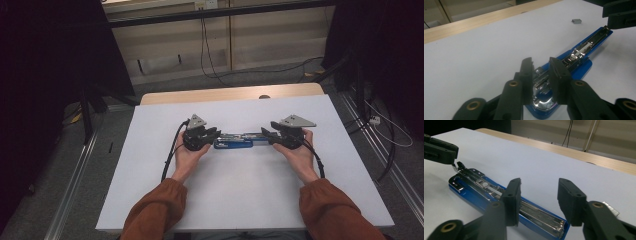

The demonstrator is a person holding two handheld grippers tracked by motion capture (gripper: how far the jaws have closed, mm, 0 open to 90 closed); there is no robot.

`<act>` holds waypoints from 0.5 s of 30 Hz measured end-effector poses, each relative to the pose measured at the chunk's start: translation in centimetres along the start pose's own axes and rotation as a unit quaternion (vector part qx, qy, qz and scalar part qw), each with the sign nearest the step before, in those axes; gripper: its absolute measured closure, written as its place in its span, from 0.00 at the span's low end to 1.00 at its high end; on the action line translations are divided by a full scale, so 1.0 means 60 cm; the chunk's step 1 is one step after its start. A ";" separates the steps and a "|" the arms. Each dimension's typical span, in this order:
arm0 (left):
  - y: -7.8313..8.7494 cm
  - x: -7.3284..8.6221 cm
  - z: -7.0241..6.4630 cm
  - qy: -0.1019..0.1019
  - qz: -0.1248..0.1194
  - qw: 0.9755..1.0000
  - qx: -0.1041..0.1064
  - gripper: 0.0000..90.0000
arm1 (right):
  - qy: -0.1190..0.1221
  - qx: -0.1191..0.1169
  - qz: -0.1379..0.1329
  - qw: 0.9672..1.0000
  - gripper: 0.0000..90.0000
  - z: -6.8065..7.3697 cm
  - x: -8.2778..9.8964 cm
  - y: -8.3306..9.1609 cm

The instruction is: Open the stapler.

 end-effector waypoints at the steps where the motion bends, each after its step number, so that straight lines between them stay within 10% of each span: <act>1: 0.000 0.000 0.000 0.000 0.000 1.000 0.000 0.74 | 0.000 -0.002 -0.002 1.000 0.54 0.000 0.000 0.000; 15: 0.015 -0.005 0.003 0.000 0.018 0.999 -0.037 0.22 | -0.030 -0.014 -0.013 0.999 0.15 -0.005 -0.005 0.002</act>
Point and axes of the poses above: each handheld gripper's, and its own axes: y roughly backward along the jaws, x roughly out of its underside, z roughly to its left, the point moved 1 cm from there along -y, roughly forward along the jaws, and after that the axes turned 5 degrees about -z, right-handed, at the moved point
